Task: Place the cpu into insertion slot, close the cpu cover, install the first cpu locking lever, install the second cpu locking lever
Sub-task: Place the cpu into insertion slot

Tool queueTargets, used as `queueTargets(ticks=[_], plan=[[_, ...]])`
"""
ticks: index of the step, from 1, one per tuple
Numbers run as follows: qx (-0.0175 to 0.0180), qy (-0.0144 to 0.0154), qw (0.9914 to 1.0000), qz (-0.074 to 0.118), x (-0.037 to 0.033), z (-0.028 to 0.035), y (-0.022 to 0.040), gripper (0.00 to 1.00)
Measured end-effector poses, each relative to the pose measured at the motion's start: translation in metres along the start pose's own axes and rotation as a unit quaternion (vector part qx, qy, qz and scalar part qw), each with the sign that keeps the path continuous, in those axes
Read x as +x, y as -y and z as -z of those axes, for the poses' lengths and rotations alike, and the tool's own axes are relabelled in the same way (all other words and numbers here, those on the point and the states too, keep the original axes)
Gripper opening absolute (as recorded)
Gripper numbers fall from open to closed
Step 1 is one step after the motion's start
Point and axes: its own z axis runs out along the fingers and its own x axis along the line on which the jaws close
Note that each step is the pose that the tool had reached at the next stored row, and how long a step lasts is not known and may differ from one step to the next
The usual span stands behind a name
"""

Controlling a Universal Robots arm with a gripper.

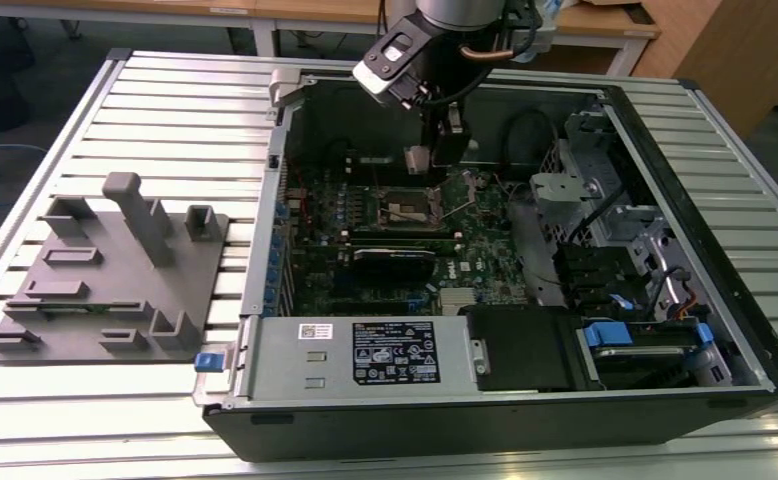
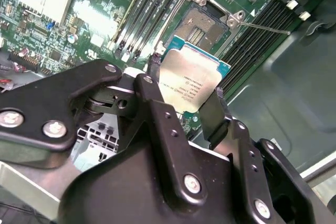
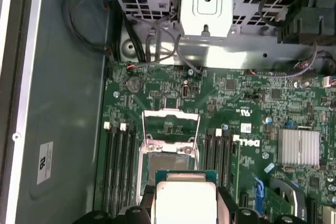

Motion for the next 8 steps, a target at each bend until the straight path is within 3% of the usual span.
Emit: queueTargets(ticks=[3, 6, 8], plan=[[0.0001, -0.0004, 1.0, 0.0, 0.0, -0.0001, 0.0, 0.54], [-0.0004, -0.0097, 0.99995, 0.0, 0.0, -0.0003, -0.0001, 0.54], [-0.0005, -0.0106, 0.99994, 0.0, 0.0, -0.0003, 0.0, 0.54]])
